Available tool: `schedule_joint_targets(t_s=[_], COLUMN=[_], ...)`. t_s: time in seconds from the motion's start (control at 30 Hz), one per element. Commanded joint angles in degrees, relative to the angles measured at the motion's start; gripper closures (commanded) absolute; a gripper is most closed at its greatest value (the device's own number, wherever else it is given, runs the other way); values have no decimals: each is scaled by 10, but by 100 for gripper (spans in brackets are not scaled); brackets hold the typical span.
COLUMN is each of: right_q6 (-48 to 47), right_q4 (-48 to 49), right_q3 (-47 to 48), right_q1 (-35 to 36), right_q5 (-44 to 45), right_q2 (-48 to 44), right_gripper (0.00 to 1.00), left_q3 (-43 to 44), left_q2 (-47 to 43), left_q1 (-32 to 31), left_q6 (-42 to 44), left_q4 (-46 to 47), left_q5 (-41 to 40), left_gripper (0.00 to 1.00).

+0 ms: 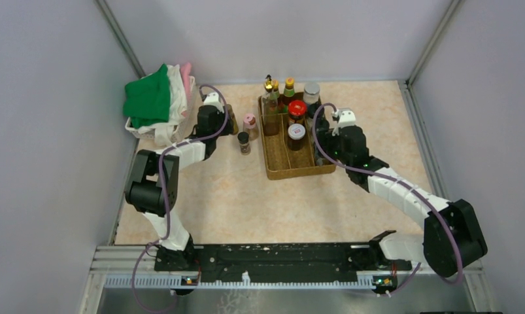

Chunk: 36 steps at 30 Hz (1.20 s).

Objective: Organize the condiment bottles
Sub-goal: Place the bottle in the storage box, then pick up the bottle from the center of the board.

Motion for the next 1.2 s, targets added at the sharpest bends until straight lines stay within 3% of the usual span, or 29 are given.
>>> schedule_joint_targets(t_s=[0.0, 0.1, 0.23, 0.93, 1.0, 1.07, 1.13, 1.17], right_q6=[0, 1, 2, -12, -12, -13, -11, -12], right_q4=[26, 29, 28, 35, 37, 38, 40, 40], right_q3=[17, 18, 20, 25, 24, 23, 22, 20], right_q1=[-3, -3, -3, -4, -4, -4, -4, -4], right_q5=[-18, -29, -36, -56, -54, -57, -59, -61], right_q2=[17, 25, 30, 60, 62, 63, 63, 62], right_gripper=[20, 20, 20, 21, 21, 22, 22, 22], left_q3=[7, 1, -16, 90, 91, 92, 87, 84], left_q2=[-9, -8, -17, 100, 105, 106, 100, 95], left_q1=[0, -2, -8, -14, -15, -16, -17, -16], left_q6=[7, 7, 11, 37, 38, 39, 41, 43], left_q4=[42, 42, 51, 103, 109, 113, 114, 113], left_q5=[-14, -20, -25, -55, -59, -67, -76, -83], left_gripper=[58, 45, 36, 37, 40, 49, 65, 80])
